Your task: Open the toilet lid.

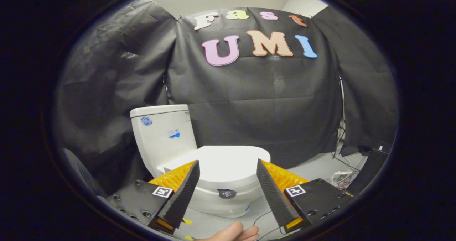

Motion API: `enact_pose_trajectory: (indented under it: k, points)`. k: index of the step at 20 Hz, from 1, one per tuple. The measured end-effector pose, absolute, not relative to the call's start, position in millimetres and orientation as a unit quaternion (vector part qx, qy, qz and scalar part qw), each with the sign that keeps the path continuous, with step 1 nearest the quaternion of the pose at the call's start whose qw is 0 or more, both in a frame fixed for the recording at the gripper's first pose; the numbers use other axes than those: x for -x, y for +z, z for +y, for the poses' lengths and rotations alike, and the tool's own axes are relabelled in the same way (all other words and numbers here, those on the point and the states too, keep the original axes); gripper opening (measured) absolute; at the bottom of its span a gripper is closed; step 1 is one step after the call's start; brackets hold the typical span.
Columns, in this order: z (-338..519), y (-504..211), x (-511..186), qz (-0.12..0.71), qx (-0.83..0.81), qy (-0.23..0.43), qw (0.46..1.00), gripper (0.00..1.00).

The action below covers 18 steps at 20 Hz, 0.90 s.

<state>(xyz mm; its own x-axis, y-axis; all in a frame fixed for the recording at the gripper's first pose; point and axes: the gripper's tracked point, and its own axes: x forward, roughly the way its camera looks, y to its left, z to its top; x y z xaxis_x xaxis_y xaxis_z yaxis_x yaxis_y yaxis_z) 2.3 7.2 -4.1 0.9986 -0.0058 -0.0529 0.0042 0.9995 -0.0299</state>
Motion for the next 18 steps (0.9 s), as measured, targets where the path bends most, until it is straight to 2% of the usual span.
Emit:
enact_pose_trajectory:
  k: [18]
  points:
    - [-7, -55, -27, 0.065, -0.062, -0.006, 0.996, 0.99]
